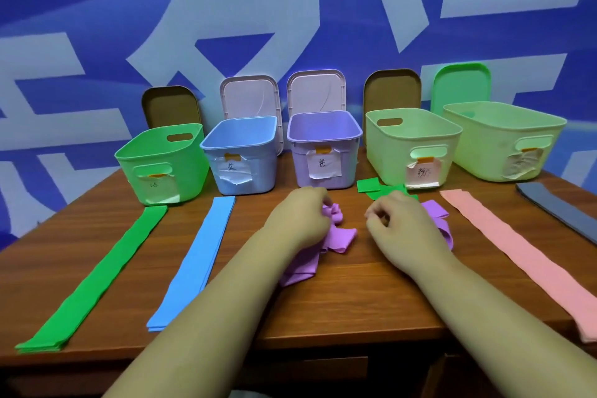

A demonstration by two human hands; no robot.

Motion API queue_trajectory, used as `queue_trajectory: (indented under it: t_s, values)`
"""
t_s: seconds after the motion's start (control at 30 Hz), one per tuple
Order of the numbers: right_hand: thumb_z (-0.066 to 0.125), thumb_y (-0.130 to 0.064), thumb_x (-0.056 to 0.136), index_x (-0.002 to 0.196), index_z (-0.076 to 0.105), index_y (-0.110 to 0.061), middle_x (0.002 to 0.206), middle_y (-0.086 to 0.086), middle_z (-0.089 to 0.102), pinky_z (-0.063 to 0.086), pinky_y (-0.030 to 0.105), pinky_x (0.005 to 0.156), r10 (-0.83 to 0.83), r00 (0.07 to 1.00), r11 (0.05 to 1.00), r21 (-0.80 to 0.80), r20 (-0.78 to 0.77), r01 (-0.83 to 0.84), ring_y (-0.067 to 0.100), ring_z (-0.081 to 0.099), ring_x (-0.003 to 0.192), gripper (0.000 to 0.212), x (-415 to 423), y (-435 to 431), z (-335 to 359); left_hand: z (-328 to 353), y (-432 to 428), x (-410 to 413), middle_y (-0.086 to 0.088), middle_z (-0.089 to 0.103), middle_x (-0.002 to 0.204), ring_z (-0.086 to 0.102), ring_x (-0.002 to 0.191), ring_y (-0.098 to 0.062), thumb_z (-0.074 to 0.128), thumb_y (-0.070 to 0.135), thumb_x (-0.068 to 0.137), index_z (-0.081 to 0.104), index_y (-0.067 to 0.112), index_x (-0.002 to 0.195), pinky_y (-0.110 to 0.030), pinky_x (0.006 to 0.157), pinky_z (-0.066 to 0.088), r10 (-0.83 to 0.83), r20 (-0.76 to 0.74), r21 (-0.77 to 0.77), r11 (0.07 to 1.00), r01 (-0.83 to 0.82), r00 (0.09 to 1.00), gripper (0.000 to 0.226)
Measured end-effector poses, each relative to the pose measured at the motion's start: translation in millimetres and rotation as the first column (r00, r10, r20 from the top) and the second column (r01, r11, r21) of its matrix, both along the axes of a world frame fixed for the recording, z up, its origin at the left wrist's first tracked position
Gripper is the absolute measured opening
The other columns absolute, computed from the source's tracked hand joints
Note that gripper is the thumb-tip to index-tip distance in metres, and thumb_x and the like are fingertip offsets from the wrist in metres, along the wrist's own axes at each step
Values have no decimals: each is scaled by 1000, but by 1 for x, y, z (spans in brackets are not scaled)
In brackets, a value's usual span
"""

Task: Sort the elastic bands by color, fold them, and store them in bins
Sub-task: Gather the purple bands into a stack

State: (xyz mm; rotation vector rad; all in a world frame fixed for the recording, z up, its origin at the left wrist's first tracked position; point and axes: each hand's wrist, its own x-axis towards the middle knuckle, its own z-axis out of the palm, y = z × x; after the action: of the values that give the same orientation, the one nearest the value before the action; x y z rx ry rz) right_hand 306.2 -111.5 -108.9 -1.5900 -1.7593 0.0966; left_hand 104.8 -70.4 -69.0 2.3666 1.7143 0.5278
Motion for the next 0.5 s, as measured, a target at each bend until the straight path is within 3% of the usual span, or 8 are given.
queue_trajectory:
  t_s: [0.1, 0.2, 0.37, 0.5]
  values:
    - [62, -26, 92, 88, 72, -28, 98, -5, 65, 48, 40, 89, -187, 982, 975, 111, -36, 190, 23, 53, 101, 10, 9, -2, 5, 8, 7, 19, -9, 55, 130, 48, 124, -31, 60, 34, 94, 67, 23, 129, -44, 103, 49, -31, -101, 13, 999, 32, 994, 37]
    - [60, -22, 93, 100, 75, -23, 111, 0, 67, 47, 43, 97, -320, 944, 942, 78, -84, 327, 29, 52, 111, 16, 21, 1, 6, 13, 26, 47, -11, 55, 134, 51, 128, -32, 60, 30, 94, 65, 20, 135, -43, 107, 47, -129, -98, 11, 991, 131, 987, 43]
    - [57, -22, 96, 109, 78, -24, 120, 6, 68, 49, 40, 99, -357, 909, 931, -156, -215, 329, 30, 59, 117, 25, 35, 9, 0, -3, 54, 88, -10, 58, 136, 57, 127, -29, 66, 25, 92, 64, 27, 142, -40, 109, 46, -282, -128, -65, 959, 276, 951, 50]
    - [57, -26, 96, 110, 77, -26, 119, 3, 68, 50, 41, 101, -369, 906, 925, -171, -205, 338, 28, 59, 117, 24, 35, 10, -2, -29, 66, 100, -4, 68, 134, 63, 122, -30, 72, 35, 90, 59, 26, 144, -43, 101, 53, -227, 2, 72, 971, 226, 974, 57]
